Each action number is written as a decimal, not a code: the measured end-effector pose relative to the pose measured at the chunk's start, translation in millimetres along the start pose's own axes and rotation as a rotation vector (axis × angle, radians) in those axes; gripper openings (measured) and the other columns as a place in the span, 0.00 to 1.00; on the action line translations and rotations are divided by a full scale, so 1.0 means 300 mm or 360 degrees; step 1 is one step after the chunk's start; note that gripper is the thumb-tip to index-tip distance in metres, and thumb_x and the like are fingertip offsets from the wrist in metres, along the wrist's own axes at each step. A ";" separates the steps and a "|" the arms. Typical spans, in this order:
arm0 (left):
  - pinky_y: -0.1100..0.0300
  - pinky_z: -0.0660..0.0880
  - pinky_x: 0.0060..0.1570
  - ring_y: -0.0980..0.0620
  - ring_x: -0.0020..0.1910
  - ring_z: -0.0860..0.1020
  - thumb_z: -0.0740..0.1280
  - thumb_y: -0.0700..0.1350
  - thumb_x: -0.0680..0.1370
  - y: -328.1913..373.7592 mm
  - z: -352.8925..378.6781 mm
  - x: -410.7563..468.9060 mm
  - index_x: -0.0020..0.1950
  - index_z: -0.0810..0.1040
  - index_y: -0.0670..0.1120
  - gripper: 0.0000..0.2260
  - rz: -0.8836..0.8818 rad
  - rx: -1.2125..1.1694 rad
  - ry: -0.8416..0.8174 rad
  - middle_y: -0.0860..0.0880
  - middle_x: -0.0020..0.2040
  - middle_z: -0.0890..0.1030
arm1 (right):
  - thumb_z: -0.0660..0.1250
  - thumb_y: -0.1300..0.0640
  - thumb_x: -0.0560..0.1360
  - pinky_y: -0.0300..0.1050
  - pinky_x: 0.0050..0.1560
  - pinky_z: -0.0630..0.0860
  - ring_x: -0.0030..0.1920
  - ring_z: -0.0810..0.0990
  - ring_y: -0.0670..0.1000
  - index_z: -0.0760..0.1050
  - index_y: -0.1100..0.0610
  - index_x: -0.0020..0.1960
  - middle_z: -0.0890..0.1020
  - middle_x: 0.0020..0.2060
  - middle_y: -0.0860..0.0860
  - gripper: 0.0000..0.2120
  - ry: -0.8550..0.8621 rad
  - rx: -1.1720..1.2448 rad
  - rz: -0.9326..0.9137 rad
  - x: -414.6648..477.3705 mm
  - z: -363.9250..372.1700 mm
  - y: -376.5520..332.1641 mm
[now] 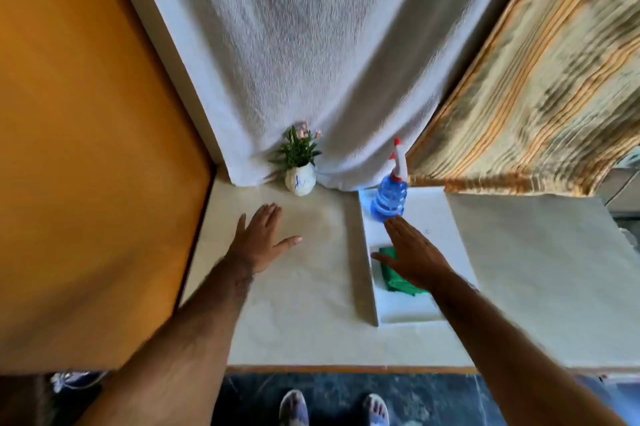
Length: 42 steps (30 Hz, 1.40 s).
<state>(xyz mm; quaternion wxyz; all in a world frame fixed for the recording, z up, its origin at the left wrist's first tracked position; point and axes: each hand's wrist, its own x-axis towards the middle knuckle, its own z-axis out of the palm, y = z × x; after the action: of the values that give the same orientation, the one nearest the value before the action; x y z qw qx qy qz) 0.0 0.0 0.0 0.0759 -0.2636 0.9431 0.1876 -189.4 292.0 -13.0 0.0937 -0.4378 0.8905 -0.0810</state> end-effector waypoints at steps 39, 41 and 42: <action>0.29 0.61 0.79 0.46 0.84 0.62 0.51 0.71 0.83 -0.208 0.552 -0.070 0.85 0.59 0.44 0.40 0.0048 0.0321 0.0547 0.46 0.86 0.62 | 0.68 0.68 0.70 0.36 0.40 0.80 0.35 0.83 0.43 0.81 0.59 0.56 0.86 0.37 0.38 0.15 0.0951 0.1651 0.0367 0.481 -0.076 0.032; 0.29 0.62 0.79 0.47 0.84 0.62 0.51 0.71 0.82 -0.208 0.549 -0.064 0.85 0.59 0.45 0.40 0.0041 0.0328 0.0543 0.46 0.86 0.61 | 0.70 0.63 0.68 0.37 0.37 0.79 0.33 0.82 0.43 0.82 0.58 0.49 0.86 0.35 0.41 0.10 0.0909 0.1722 0.0407 0.471 -0.107 -0.034; 0.29 0.62 0.79 0.47 0.85 0.61 0.52 0.71 0.82 -0.207 0.546 -0.064 0.85 0.59 0.45 0.40 0.0035 0.0332 0.0541 0.47 0.86 0.61 | 0.71 0.60 0.66 0.36 0.35 0.77 0.31 0.81 0.43 0.83 0.56 0.47 0.85 0.33 0.42 0.10 0.0820 0.1746 0.0421 0.469 -0.116 -0.082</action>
<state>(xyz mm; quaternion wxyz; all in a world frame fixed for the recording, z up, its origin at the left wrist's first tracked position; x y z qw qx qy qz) 56.2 24.5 -165.2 -0.0597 -0.2718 0.9596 0.0426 -263.3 167.5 12.9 0.0963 -0.1781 0.7598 -0.6178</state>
